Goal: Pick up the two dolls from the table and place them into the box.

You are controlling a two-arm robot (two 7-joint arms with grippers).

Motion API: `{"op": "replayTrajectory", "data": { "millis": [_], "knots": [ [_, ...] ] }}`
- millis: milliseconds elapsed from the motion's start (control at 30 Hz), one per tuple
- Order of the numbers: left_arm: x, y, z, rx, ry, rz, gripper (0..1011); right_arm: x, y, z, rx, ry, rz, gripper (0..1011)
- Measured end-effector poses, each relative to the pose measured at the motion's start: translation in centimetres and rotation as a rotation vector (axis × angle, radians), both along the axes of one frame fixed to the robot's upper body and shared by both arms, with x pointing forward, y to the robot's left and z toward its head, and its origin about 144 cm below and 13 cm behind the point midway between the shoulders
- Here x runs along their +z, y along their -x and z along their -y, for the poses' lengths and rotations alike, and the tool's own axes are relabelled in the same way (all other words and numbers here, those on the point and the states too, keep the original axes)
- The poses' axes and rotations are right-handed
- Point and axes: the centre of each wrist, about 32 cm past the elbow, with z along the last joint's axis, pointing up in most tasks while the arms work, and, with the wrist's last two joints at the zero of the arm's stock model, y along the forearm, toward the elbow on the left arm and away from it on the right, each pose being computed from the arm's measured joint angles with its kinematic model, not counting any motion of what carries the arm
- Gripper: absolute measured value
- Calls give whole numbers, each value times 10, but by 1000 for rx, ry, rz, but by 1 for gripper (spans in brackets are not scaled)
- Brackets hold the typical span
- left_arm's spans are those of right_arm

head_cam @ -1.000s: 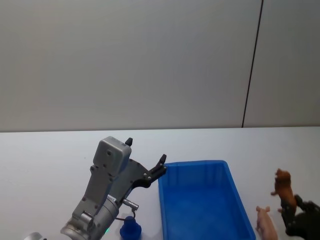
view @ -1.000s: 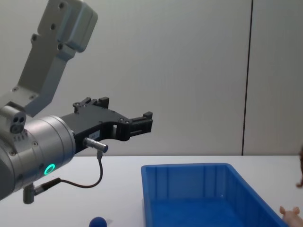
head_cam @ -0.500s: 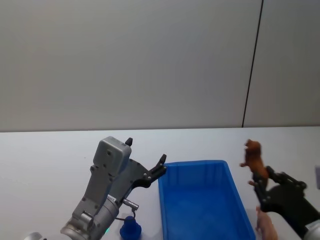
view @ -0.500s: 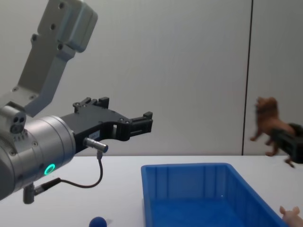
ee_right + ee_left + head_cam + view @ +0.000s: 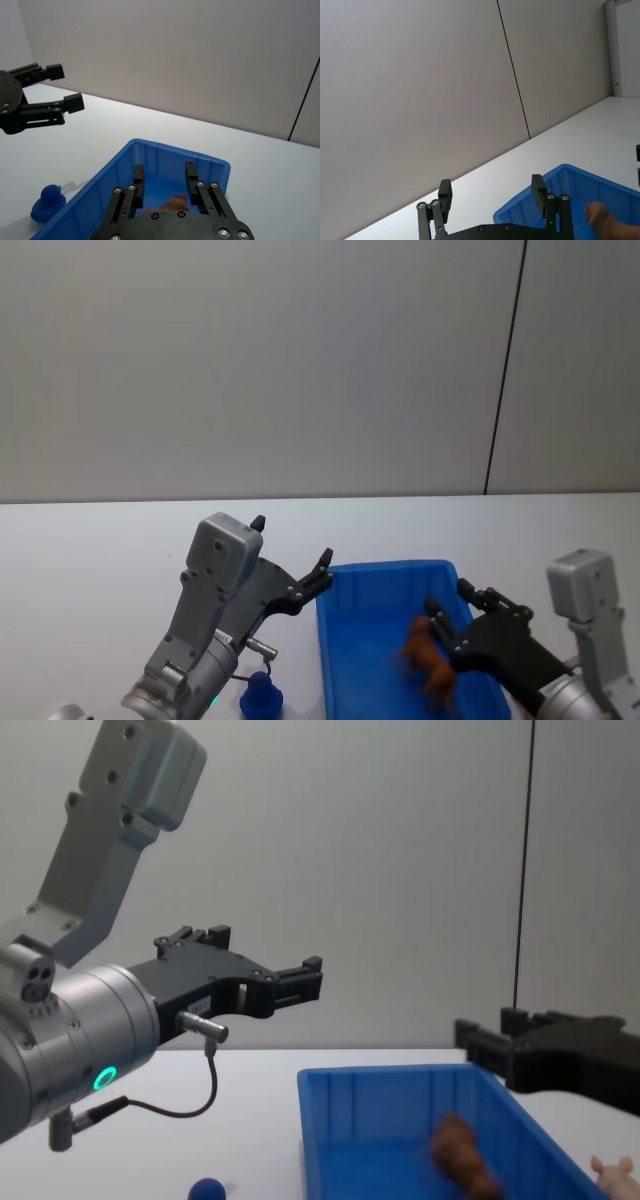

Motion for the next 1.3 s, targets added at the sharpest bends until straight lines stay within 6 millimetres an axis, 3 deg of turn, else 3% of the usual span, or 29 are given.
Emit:
{"op": "replayTrajectory", "data": {
  "millis": [333,667,1300],
  "knots": [
    [0,0,0,0,0,0,1002,-9,-9,-9,11,12,-30,756],
    [0,0,0,0,0,0,1002,-11,-4,-8,-62,34,-20,1001],
    [0,0,0,0,0,0,1002,-12,30,12,-279,80,-48,1001]
  ]
}}
